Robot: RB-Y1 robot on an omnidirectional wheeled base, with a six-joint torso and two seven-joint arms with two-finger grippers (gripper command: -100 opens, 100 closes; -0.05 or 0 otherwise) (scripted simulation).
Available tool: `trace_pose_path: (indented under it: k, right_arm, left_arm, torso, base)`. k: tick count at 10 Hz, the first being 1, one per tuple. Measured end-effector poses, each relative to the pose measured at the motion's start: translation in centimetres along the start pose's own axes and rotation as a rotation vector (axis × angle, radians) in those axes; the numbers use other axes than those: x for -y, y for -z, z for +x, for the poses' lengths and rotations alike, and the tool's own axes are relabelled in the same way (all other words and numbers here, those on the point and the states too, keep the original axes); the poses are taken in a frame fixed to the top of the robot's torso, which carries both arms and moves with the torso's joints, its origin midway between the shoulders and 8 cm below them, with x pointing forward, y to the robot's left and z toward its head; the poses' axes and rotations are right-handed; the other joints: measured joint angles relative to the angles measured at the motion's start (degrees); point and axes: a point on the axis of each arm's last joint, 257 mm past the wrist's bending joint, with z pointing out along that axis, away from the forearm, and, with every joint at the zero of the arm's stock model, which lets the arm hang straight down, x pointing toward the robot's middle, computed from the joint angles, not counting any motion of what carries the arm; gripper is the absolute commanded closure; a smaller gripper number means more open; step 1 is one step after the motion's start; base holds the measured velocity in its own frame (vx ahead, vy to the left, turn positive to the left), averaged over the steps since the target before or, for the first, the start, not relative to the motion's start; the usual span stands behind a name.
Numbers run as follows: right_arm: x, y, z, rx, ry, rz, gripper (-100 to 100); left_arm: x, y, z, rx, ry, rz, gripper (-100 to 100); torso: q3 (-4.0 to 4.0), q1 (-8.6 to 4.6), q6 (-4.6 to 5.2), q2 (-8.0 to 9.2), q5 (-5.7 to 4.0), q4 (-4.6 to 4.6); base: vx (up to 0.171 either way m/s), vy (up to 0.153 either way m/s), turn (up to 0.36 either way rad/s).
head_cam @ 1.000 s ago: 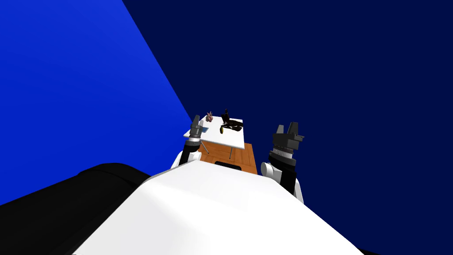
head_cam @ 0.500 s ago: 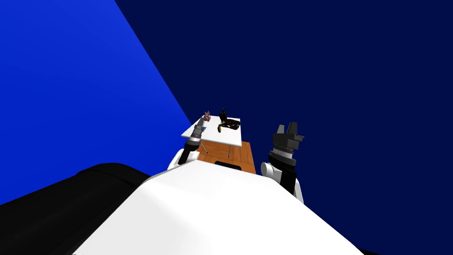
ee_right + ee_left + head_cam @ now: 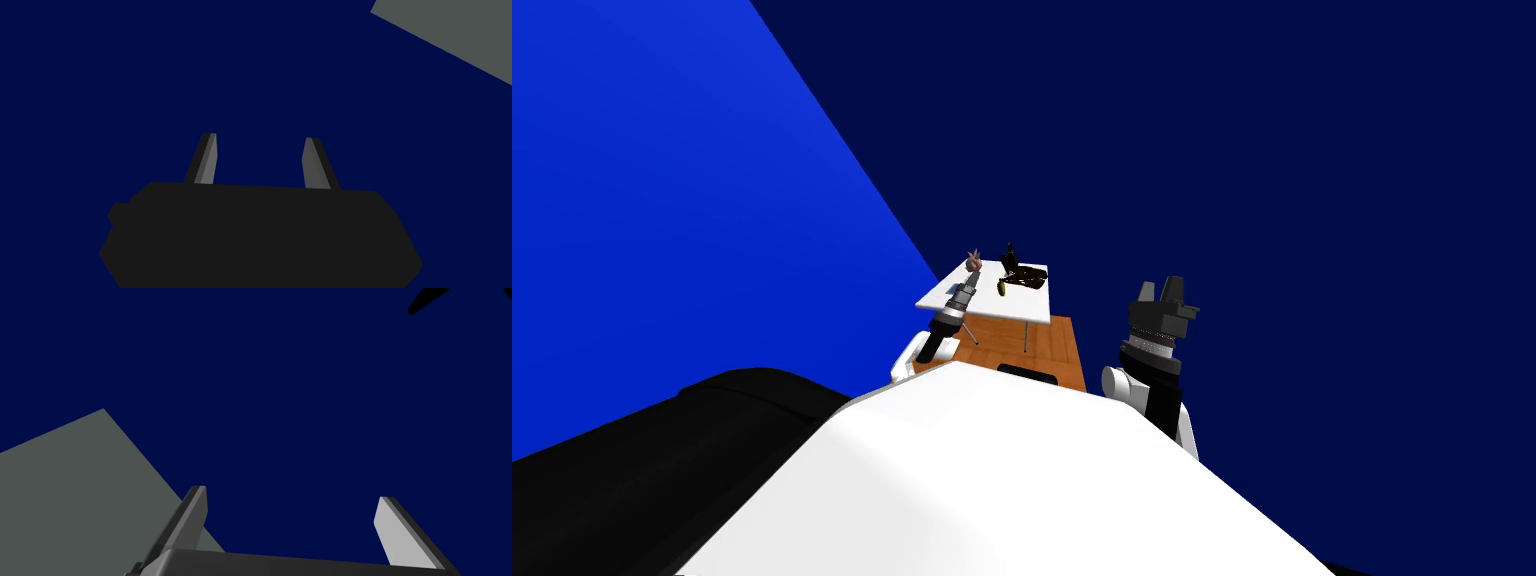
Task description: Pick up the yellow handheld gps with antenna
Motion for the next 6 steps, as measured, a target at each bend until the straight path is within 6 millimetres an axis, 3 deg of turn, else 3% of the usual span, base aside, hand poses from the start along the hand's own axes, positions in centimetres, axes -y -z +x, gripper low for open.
trace_pose_path:
  k: [3, 6]
  right_arm:
    - [0.0, 0.0, 0.0, 0.0, 0.0, 0.0, 0]
    - [0.0, 0.0, 0.0, 0.0, 0.0, 0.0, 0]
  left_arm:
    - [-2.5, -0.2, 1.0, -0.047, -0.129, -0.033, -100]
    - [-5.9, 0.0, 1.8, -0.096, -0.246, -0.081, -100]
  torso:
    - [-0.01, -0.01, -0.01, -0.02, -0.01, 0.0]
    - [-0.11, 0.04, -0.01, -0.19, 0.01, -0.04]
  base:
    - [-0.055, -0.062, -0.088]
    - [-0.009, -0.051, -0.062]
